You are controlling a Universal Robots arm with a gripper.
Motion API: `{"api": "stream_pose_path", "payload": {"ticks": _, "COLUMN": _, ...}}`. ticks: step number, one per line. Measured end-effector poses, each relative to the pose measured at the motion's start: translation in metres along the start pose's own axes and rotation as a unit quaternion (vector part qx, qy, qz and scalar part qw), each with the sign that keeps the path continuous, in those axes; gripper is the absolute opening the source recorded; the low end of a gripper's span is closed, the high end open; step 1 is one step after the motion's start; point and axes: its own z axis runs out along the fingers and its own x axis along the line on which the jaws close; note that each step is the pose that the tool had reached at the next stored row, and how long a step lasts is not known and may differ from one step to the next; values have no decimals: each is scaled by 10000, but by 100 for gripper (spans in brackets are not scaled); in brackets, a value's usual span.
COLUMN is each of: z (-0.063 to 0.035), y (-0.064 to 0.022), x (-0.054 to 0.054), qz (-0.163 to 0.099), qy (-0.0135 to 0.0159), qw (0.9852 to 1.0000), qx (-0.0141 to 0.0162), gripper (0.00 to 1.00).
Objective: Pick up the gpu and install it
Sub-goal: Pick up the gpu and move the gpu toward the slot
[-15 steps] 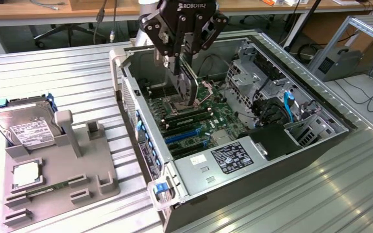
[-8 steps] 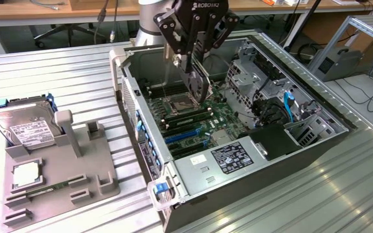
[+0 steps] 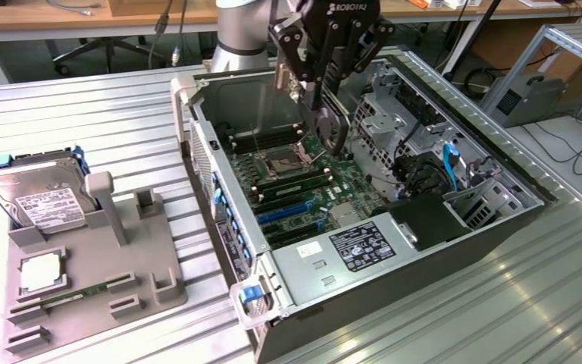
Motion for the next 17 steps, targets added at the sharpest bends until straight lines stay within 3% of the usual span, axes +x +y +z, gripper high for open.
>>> {"api": "stream_pose_path", "payload": {"ticks": 6, "z": 7, "y": 9, "x": -255, "qz": -1, "qy": 0, "qw": 10000, "qx": 0, "gripper": 27}}
{"api": "stream_pose_path", "payload": {"ticks": 17, "z": 21, "y": 17, "x": -846, "qz": -1, "qy": 0, "qw": 10000, "qx": 0, "gripper": 27}}
